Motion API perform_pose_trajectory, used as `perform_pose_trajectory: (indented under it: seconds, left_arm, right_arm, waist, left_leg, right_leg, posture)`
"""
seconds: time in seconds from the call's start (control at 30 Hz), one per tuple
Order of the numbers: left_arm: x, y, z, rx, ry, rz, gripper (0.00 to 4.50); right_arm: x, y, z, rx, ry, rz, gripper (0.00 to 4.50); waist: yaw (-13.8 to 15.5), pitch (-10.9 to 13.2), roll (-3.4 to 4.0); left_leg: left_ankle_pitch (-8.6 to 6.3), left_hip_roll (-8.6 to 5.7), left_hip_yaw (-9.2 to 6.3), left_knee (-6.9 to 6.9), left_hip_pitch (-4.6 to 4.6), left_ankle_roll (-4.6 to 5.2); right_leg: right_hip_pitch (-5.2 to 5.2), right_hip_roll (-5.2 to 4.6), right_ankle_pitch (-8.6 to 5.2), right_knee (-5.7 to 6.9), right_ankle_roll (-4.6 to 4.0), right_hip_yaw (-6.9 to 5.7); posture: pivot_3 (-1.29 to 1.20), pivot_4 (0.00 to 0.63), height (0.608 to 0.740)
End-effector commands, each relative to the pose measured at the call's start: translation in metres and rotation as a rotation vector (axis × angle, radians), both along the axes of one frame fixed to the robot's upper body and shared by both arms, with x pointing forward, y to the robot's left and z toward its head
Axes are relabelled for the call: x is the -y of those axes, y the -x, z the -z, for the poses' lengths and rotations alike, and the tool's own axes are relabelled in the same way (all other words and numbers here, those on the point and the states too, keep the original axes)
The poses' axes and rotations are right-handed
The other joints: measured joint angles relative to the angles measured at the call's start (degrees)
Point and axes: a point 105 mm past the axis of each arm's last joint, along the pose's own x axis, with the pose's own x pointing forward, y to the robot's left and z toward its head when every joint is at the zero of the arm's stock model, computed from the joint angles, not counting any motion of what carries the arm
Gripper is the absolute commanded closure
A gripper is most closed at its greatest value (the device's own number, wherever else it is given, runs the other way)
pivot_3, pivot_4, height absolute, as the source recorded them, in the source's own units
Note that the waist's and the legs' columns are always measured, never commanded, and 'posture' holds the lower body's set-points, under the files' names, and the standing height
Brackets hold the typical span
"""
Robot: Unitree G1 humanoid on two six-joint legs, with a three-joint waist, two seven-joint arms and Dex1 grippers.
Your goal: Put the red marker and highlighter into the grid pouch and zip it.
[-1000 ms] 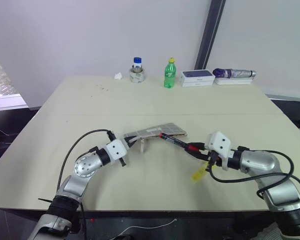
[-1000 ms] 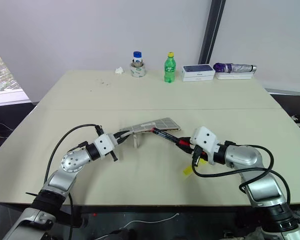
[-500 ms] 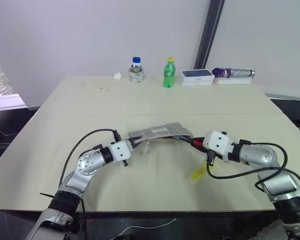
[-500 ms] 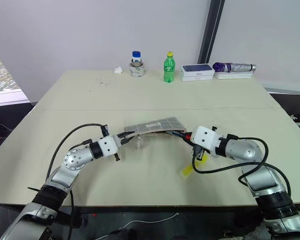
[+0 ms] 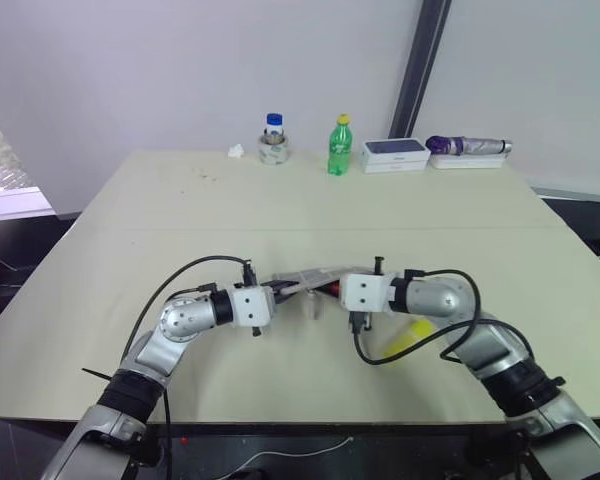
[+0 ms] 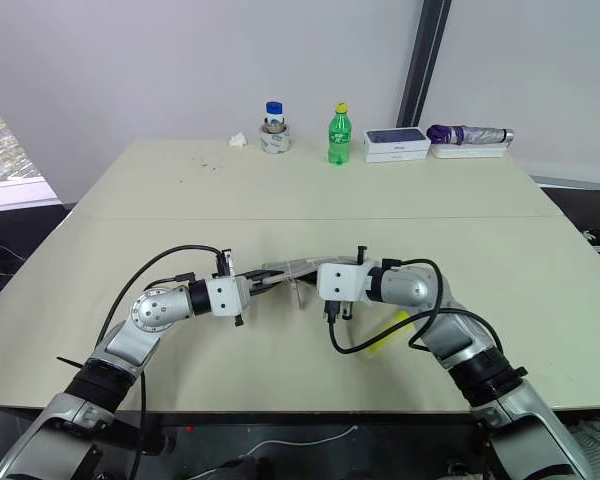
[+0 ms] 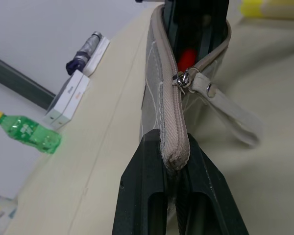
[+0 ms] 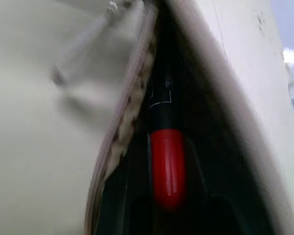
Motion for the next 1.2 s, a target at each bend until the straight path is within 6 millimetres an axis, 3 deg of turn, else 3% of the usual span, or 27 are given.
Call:
perform_pose_trajectory:
  seconds: [0.03, 0.27, 0.3, 0.37, 0.53, 0.6, 0.67, 0.77, 0.83, 0.97, 1.07, 1.2]
  left_arm:
    - [-0.013, -0.010, -0.029, 0.062, 0.071, -0.038, 4.50]
    - [-0.021, -0.013, -0.026, 0.073, 0.078, -0.087, 4.50]
    - [-0.021, -0.014, -0.026, 0.072, 0.088, -0.095, 4.50]
    - [-0.023, -0.014, -0.026, 0.075, 0.097, -0.107, 4.50]
    - [-0.027, -0.015, -0.022, 0.083, 0.080, -0.131, 4.50]
    - [-0.031, -0.017, -0.021, 0.078, 0.091, -0.156, 4.50]
    - [-0.034, -0.017, -0.019, 0.074, 0.093, -0.171, 4.50]
    - [-0.035, -0.016, -0.016, 0.071, 0.090, -0.175, 4.50]
    - [-0.036, -0.015, -0.014, 0.070, 0.091, -0.178, 4.50]
    - [-0.036, -0.016, -0.013, 0.071, 0.093, -0.181, 4.50]
    - [-0.035, -0.017, -0.012, 0.074, 0.087, -0.174, 4.50]
    - [-0.031, -0.018, -0.013, 0.078, 0.088, -0.162, 4.50]
  right_arm:
    - [-0.008, 0.005, -0.014, 0.044, -0.041, -0.065, 3.66]
    - [-0.004, 0.022, -0.032, 0.046, -0.114, -0.108, 0.19]
    - [-0.004, 0.026, -0.036, 0.037, -0.127, -0.113, 0.09]
    - [-0.003, 0.033, -0.046, 0.045, -0.161, -0.116, 0.09]
    - [0.012, 0.051, -0.081, -0.039, -0.450, -0.048, 0.09]
    - [0.028, 0.059, -0.074, -0.133, -0.558, 0.026, 0.09]
    - [0.045, 0.070, -0.051, -0.241, -0.711, 0.161, 0.09]
    - [0.061, 0.090, -0.007, -0.320, -0.723, 0.359, 0.09]
    - [0.072, 0.094, 0.006, -0.318, -0.788, 0.539, 0.09]
    - [0.060, 0.114, 0.004, -0.366, -0.957, 0.683, 0.09]
    - [0.056, 0.115, -0.002, -0.382, -1.018, 0.734, 0.09]
    - [0.060, 0.114, 0.007, -0.437, -1.006, 0.806, 0.09]
  waist:
    - [0.1, 0.0, 0.00]
    - [0.0, 0.0, -0.01]
    - [0.0, 0.0, 0.00]
    - [0.0, 0.0, -0.01]
    - [0.2, 0.0, -0.01]
    - [0.3, 0.0, -0.04]
    - [0.7, -0.1, -0.17]
    - [1.0, -0.1, -0.16]
    - [0.8, -0.1, -0.14]
    - [0.0, -0.1, -0.10]
    - [-0.1, -0.1, -0.11]
    - [0.2, -0.1, -0.12]
  left_leg:
    - [0.01, -0.01, 0.00, 0.02, -0.01, -0.01]
    - [0.00, -0.01, 0.00, 0.01, 0.00, 0.00]
    - [0.00, 0.00, -0.01, 0.01, 0.00, 0.00]
    - [0.00, 0.01, -0.01, 0.01, 0.00, 0.01]
    - [0.00, 0.00, -0.02, 0.01, -0.01, 0.01]
    - [-0.01, 0.00, -0.04, 0.01, 0.00, 0.02]
    - [-0.03, 0.00, -0.09, -0.01, 0.00, 0.05]
    - [-0.04, -0.02, -0.09, -0.08, 0.01, 0.06]
    - [-0.04, -0.03, -0.03, -0.06, 0.00, 0.06]
    - [0.00, 0.04, -0.11, -0.09, 0.07, -0.02]
    - [0.00, 0.02, -0.10, -0.09, 0.07, -0.02]
    - [0.00, -0.01, -0.11, -0.10, 0.05, -0.01]
  right_leg:
    - [0.00, -0.01, 0.00, 0.00, 0.00, 0.00]
    - [0.02, -0.02, 0.00, 0.00, 0.00, 0.00]
    - [0.02, -0.01, 0.00, 0.00, 0.00, -0.01]
    - [0.02, -0.01, 0.00, 0.01, 0.00, -0.01]
    - [0.05, -0.03, 0.00, 0.00, 0.00, -0.01]
    - [0.11, -0.04, 0.00, -0.02, 0.00, -0.03]
    - [0.15, -0.05, 0.00, -0.04, 0.00, -0.07]
    - [0.16, -0.05, 0.00, -0.07, 0.00, -0.06]
    - [0.08, -0.05, 0.00, -0.03, 0.00, 0.00]
    - [0.08, -0.01, 0.00, 0.16, -0.01, 0.00]
    - [0.07, 0.02, 0.00, 0.14, -0.01, 0.01]
    - [0.05, 0.01, 0.00, 0.12, -0.01, -0.01]
  posture:
    - [0.00, 0.150, 0.740]
    - [0.00, 0.150, 0.740]
    - [0.00, 0.150, 0.740]
    - [0.00, 0.150, 0.740]
    - [0.00, 0.150, 0.740]
    - [0.00, 0.150, 0.740]
    - [0.00, 0.150, 0.740]
    - [0.00, 0.150, 0.740]
    - [0.00, 0.150, 0.740]
    - [0.00, 0.150, 0.740]
    - [0.00, 0.150, 0.740]
    - [0.00, 0.150, 0.740]
